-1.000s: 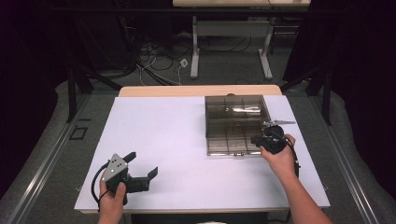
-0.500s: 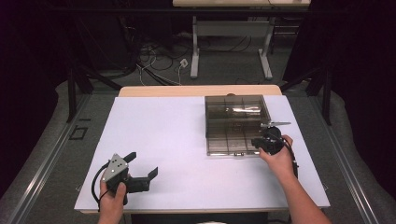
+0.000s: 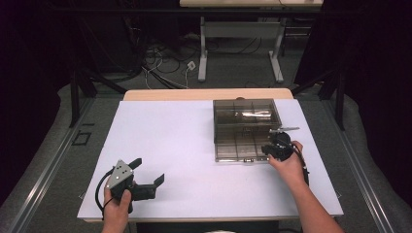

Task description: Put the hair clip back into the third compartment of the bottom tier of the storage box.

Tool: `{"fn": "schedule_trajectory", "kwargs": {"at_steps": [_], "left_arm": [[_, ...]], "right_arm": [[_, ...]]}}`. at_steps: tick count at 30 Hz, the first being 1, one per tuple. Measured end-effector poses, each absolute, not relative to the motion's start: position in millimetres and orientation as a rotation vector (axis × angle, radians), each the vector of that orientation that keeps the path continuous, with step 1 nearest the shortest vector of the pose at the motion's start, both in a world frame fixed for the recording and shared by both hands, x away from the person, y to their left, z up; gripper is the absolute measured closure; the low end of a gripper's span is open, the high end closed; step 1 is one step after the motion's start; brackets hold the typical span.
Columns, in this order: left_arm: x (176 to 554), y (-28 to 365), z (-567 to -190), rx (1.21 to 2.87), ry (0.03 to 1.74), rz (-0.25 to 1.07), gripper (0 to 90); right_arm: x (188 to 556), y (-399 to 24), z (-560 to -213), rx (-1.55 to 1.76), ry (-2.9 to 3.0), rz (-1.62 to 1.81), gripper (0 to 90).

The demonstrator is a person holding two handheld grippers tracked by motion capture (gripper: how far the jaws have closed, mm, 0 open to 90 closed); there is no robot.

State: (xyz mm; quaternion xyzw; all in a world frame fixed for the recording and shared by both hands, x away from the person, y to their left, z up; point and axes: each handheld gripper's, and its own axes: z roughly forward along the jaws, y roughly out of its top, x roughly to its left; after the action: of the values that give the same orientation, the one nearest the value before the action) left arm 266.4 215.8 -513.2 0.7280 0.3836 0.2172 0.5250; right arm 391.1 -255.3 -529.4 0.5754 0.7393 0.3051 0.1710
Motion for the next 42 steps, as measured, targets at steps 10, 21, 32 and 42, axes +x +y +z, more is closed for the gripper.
{"fn": "schedule_trajectory", "kwargs": {"at_steps": [10, 21, 32, 42], "left_arm": [[266.1, 215.7, -513.1, 1.741, 0.918, 0.522, 0.4], [266.4, 215.7, -513.2, 1.743, 0.918, 0.523, 0.4], [266.2, 215.5, -513.1, 1.741, 0.918, 0.523, 0.4], [266.3, 215.6, -513.2, 1.743, 0.918, 0.524, 0.4]], "right_arm": [[391.4, -255.0, -529.7, 1.630, 2.102, 0.865, 79.7], [390.8, -254.2, -529.1, 1.620, 2.099, 0.871, 79.6], [389.5, -253.2, -527.3, 1.595, 2.092, 0.891, 76.8], [389.7, -254.3, -527.4, 1.585, 2.082, 0.907, 72.6]]}}
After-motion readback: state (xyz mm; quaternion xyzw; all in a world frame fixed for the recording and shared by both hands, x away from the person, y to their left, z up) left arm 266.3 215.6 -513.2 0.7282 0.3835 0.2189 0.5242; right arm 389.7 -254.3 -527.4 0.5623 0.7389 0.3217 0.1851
